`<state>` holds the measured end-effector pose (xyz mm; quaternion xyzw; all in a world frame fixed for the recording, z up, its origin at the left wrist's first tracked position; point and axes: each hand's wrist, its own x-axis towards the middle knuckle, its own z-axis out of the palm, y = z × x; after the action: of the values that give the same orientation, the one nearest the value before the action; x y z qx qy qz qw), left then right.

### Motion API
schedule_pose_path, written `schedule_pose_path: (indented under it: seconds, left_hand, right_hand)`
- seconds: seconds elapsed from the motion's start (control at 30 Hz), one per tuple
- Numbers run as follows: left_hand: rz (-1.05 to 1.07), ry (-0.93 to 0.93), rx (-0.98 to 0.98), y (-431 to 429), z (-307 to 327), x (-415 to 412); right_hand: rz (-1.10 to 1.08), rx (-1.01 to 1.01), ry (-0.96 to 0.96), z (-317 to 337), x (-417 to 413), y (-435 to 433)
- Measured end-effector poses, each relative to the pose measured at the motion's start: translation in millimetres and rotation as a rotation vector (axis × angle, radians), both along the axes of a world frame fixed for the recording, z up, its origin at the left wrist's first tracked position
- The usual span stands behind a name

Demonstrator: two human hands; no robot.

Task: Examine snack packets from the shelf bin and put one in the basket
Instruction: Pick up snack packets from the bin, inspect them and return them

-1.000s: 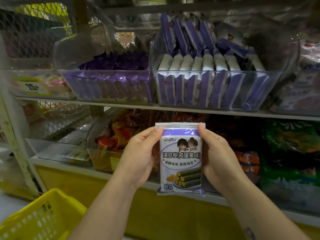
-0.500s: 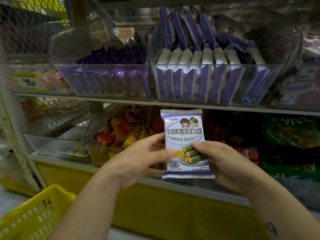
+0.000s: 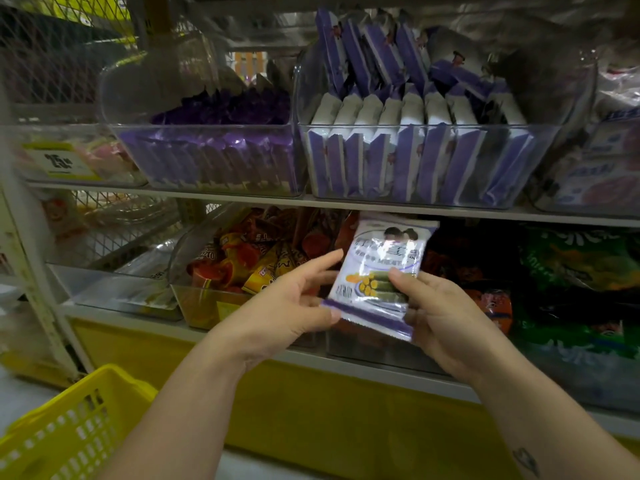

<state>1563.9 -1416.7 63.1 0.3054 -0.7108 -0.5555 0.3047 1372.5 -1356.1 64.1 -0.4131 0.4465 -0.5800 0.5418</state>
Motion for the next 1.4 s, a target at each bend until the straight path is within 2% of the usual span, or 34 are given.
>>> schedule_pose_path:
  seconds: [0.1, 0.27, 0.33, 0.47, 0.67, 0.73, 0.8, 0.9, 1.1, 1.2, 1.3, 1.4]
  left_hand:
    - [0.055, 0.047, -0.028, 5.2, -1.8, -10.7]
    - [0.146, -0.109, -0.19, 9.6, -10.0, -23.7]
    - [0.166, -0.111, -0.209, 8.8, -9.2, -24.4]
    - [0.113, 0.059, 0.0, 2.9, -1.9, -15.3]
    - [-0.153, 0.214, 0.404, 4.2, -6.9, -7.3]
    - [-0.204, 0.25, 0.474, 4.3, -6.6, -6.6]
    - [-0.244, 0.219, 0.442, 3.4, -5.8, -5.4]
    - [-0.161, 0.16, 0.319, 1.8, -5.1, -7.4]
    - [0.091, 0.311, -0.032, 0.7, -4.2, -15.3]
    - [0.155, 0.275, -0.156, -3.0, -5.0, -12.2]
    - [0.104, 0.261, -0.158, -5.8, -4.1, -6.7]
    - [0.085, 0.303, -0.11, -8.3, -4.3, -2.4]
  right_hand:
    - [-0.029, -0.061, 0.028, -1.1, 4.9, 0.1]
    - [0.035, -0.107, 0.089, -3.5, 14.0, -0.4]
    - [0.054, -0.101, 0.087, -3.0, 15.7, -0.9]
    - [0.013, -0.028, 0.005, -0.5, 6.6, -2.9]
    - [-0.006, -0.051, -0.188, -2.9, -6.2, -3.2]
    - [0.013, -0.093, -0.227, -2.3, -7.0, -2.4]
    - [0.007, -0.125, -0.225, -1.9, -7.7, -1.3]
    - [-0.048, -0.166, -0.088, -2.3, -7.6, -0.5]
    - [-0.133, -0.316, 0.371, -0.3, -3.6, 4.1]
    - [-0.14, -0.403, 0.567, 3.9, 0.7, 6.7]
    - [-0.19, -0.463, 0.782, 6.3, 4.9, 8.0]
    - [-0.175, -0.451, 0.816, 12.1, 1.3, 10.3]
